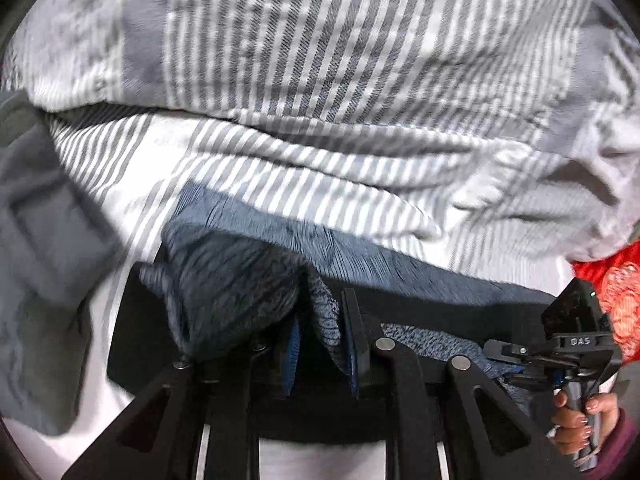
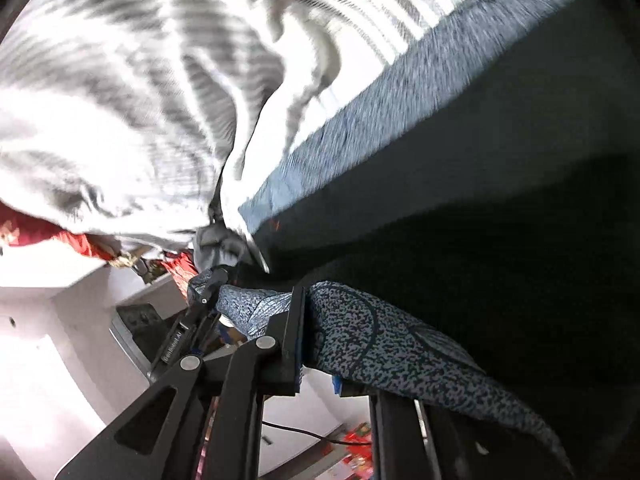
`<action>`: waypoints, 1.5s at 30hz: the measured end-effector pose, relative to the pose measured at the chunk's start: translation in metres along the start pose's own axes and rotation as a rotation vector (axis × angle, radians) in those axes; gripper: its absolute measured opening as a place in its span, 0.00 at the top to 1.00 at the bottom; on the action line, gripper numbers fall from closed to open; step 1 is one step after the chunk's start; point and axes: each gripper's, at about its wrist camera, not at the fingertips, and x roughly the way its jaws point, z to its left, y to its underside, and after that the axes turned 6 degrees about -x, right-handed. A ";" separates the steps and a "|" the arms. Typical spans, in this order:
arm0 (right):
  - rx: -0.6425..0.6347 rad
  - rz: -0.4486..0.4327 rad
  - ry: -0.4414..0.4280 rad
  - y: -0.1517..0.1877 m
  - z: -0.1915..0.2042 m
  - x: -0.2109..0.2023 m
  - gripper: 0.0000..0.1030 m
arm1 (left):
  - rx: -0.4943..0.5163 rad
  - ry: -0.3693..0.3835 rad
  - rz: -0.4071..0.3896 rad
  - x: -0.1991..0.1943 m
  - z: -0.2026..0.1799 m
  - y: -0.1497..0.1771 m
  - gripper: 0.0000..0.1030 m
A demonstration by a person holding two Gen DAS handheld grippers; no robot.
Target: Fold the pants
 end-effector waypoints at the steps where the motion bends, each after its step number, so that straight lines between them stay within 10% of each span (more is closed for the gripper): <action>1: -0.009 0.017 0.014 -0.010 -0.001 0.005 0.87 | 0.005 -0.026 0.000 0.009 -0.003 -0.005 0.78; 7: -0.014 0.068 0.080 -0.045 -0.006 0.026 0.78 | 0.007 -0.105 0.013 0.031 -0.004 -0.015 0.76; 10: -0.095 0.075 0.085 -0.046 0.013 0.025 0.40 | 0.027 -0.110 -0.024 0.014 -0.009 -0.013 0.63; 12: -0.165 0.062 0.097 -0.044 0.033 0.020 0.18 | 0.057 -0.135 -0.088 -0.006 -0.012 -0.010 0.27; 23: -0.459 -0.013 0.354 0.003 0.096 0.021 0.17 | 0.095 -0.279 -0.058 0.003 0.004 0.001 0.25; 28: -0.493 0.066 0.342 0.012 0.081 0.038 0.17 | 0.066 -0.374 0.012 0.043 0.028 0.020 0.25; 32: -0.508 0.064 0.528 -0.008 0.044 0.045 0.27 | 0.067 -0.383 -0.015 0.048 0.034 0.025 0.17; 36: -0.436 0.012 0.426 -0.018 0.036 0.016 0.37 | 0.119 -0.435 -0.015 0.044 0.018 0.027 0.17; 45: -0.496 -0.155 0.551 0.054 0.039 -0.053 0.24 | 0.199 -0.300 -0.031 0.010 -0.053 0.062 0.17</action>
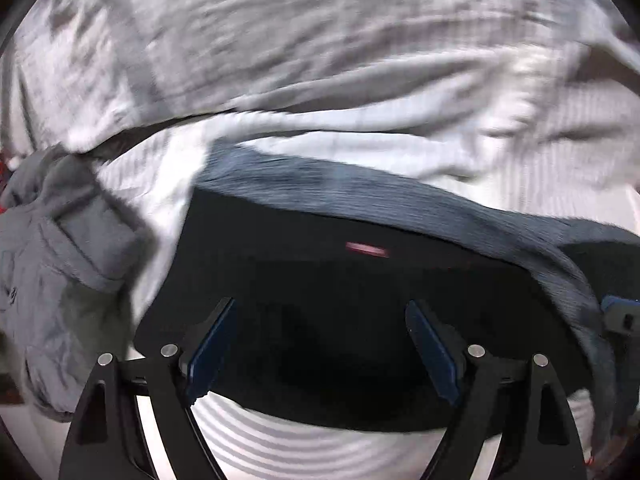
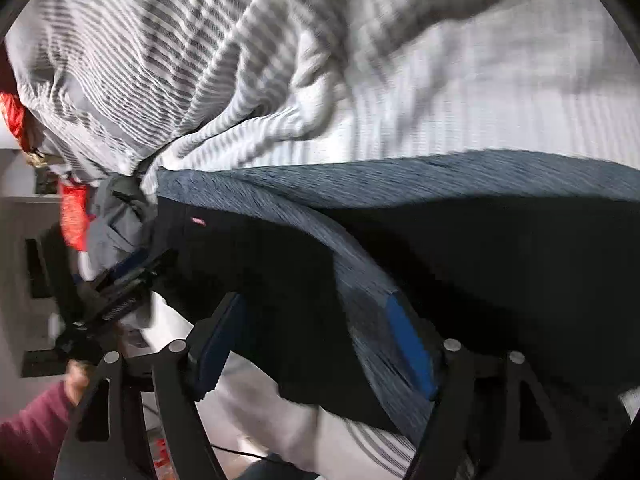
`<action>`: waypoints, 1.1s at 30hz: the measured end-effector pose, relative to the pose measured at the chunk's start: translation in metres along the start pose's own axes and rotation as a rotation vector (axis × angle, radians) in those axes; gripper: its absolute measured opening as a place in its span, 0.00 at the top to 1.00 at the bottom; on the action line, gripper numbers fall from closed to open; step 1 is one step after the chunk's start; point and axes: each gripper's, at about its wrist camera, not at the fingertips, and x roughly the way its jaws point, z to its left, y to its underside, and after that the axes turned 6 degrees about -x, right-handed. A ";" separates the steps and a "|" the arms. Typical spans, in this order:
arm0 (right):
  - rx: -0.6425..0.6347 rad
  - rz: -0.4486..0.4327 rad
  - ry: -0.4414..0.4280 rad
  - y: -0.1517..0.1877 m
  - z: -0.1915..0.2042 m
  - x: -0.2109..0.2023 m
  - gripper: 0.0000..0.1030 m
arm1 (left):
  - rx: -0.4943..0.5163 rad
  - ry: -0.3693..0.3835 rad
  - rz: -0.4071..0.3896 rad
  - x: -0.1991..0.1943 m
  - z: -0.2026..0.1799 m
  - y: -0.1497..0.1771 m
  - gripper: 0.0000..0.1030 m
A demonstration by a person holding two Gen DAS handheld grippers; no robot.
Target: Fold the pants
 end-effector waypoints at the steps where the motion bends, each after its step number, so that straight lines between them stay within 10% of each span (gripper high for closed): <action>1: 0.018 -0.017 0.030 0.013 -0.006 -0.010 0.24 | 0.025 0.025 0.007 -0.005 -0.014 0.005 0.17; 18: 0.595 -0.181 0.365 0.287 -0.127 -0.114 0.24 | 0.410 0.351 0.090 -0.045 -0.177 0.126 0.17; 25: 0.406 -0.070 0.615 0.328 -0.150 -0.123 0.24 | 0.370 0.372 0.158 -0.036 -0.203 0.147 0.17; 33: 0.636 -0.197 0.169 0.364 -0.227 -0.137 0.24 | 0.263 0.327 0.223 -0.015 -0.235 0.166 0.17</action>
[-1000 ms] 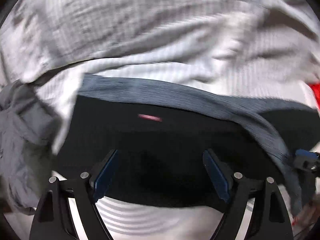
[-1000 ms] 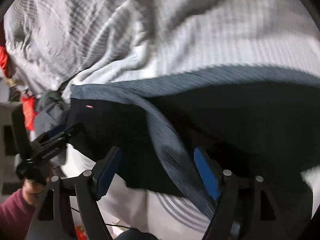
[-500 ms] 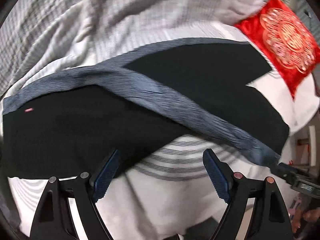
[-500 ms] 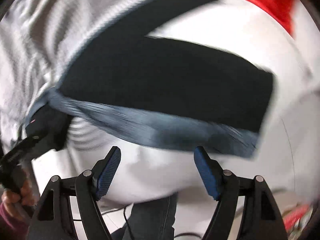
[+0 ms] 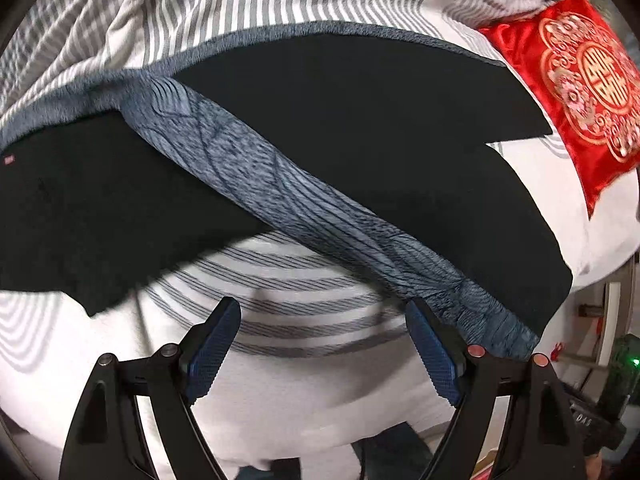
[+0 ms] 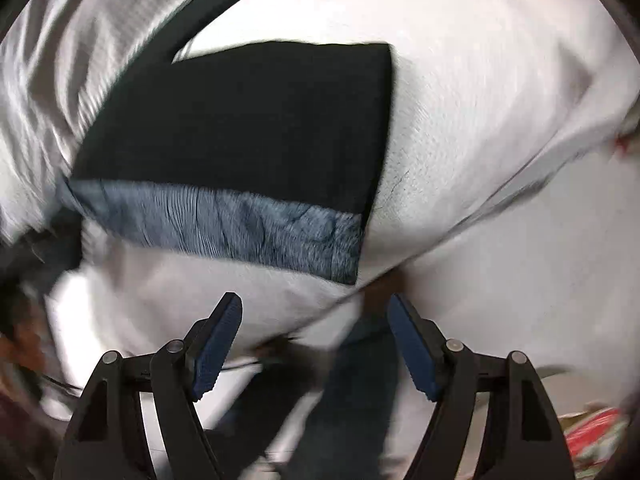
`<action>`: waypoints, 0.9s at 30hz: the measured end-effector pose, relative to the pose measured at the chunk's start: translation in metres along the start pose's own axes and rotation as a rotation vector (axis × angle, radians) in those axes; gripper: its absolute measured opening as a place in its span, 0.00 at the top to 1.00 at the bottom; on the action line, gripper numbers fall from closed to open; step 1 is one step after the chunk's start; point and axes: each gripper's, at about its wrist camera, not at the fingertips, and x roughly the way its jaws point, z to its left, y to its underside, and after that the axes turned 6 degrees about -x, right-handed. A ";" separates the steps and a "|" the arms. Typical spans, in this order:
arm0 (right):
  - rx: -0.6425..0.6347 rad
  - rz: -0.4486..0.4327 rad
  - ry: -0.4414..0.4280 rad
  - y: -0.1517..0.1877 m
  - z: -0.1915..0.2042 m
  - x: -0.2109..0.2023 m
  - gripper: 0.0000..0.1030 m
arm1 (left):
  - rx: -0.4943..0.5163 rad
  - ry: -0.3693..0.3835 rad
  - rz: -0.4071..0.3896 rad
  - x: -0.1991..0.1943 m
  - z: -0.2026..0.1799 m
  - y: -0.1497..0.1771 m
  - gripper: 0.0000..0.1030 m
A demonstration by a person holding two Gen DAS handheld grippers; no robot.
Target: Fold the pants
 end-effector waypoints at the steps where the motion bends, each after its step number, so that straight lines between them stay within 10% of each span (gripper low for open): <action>1: 0.004 0.006 -0.049 -0.007 -0.008 0.003 0.24 | -0.011 0.005 0.000 0.002 -0.004 0.000 0.17; 6: -0.022 0.041 -0.166 -0.029 -0.016 0.028 0.40 | -0.024 -0.022 0.019 0.014 -0.021 -0.001 0.17; 9: 0.010 0.084 -0.240 -0.035 -0.023 0.039 0.70 | -0.036 -0.015 0.038 0.022 -0.031 -0.001 0.17; 10: 0.025 0.098 -0.288 -0.033 -0.025 0.039 0.97 | -0.035 -0.014 0.037 0.022 -0.035 -0.002 0.20; 14: 0.024 0.105 -0.402 -0.033 -0.010 0.028 0.98 | -0.030 0.018 0.031 0.021 -0.052 -0.006 0.73; 27: -0.091 -0.038 -0.553 -0.157 0.030 -0.056 0.98 | -0.099 0.110 -0.108 -0.040 -0.079 -0.074 0.74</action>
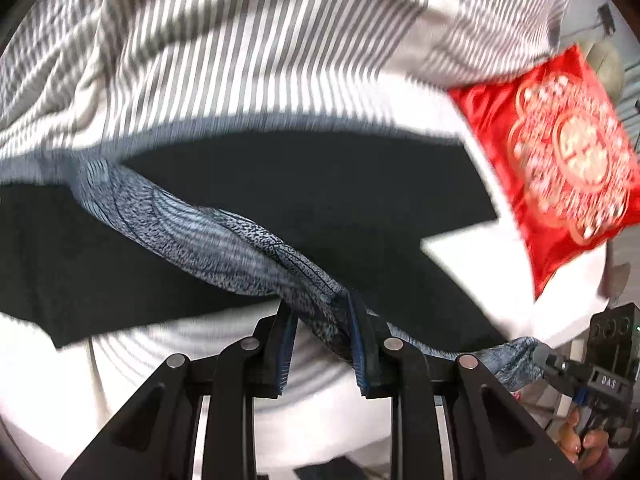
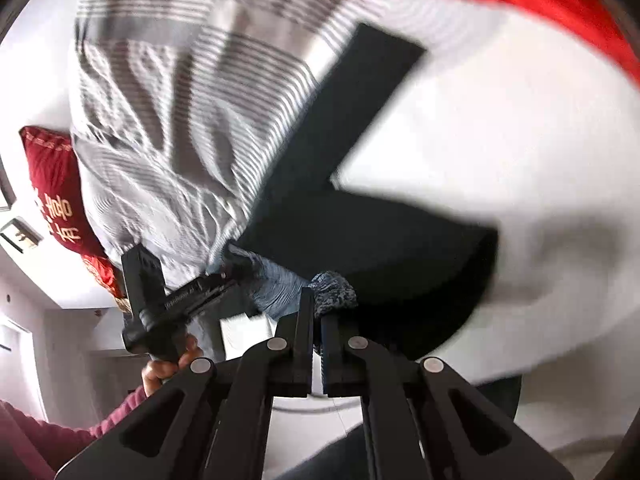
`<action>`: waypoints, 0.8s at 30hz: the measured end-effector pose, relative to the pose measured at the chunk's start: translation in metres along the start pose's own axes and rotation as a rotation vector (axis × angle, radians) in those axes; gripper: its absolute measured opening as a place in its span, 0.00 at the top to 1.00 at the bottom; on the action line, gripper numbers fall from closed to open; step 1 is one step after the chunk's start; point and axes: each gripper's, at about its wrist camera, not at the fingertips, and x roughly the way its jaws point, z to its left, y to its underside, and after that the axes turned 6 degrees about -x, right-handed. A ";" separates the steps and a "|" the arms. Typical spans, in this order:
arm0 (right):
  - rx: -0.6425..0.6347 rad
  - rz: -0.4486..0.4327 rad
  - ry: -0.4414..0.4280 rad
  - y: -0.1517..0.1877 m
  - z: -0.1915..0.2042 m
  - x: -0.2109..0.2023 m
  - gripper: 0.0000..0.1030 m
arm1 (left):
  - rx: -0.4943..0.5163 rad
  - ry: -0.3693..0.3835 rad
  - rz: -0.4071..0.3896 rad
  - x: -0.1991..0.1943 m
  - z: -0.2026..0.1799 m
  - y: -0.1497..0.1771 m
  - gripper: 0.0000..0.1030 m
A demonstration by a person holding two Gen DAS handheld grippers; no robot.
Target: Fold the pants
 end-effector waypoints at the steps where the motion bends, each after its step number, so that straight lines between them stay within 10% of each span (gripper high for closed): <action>1: -0.009 -0.007 0.005 -0.013 0.003 0.000 0.98 | 0.005 0.004 -0.012 -0.001 -0.003 -0.010 0.74; 14: -0.096 -0.044 0.162 -0.176 0.017 0.034 0.98 | 0.091 0.000 -0.016 0.047 -0.018 -0.111 0.74; 24: -0.161 0.182 0.360 -0.243 -0.033 0.111 0.96 | 0.019 -0.179 -0.056 0.091 -0.022 -0.147 0.74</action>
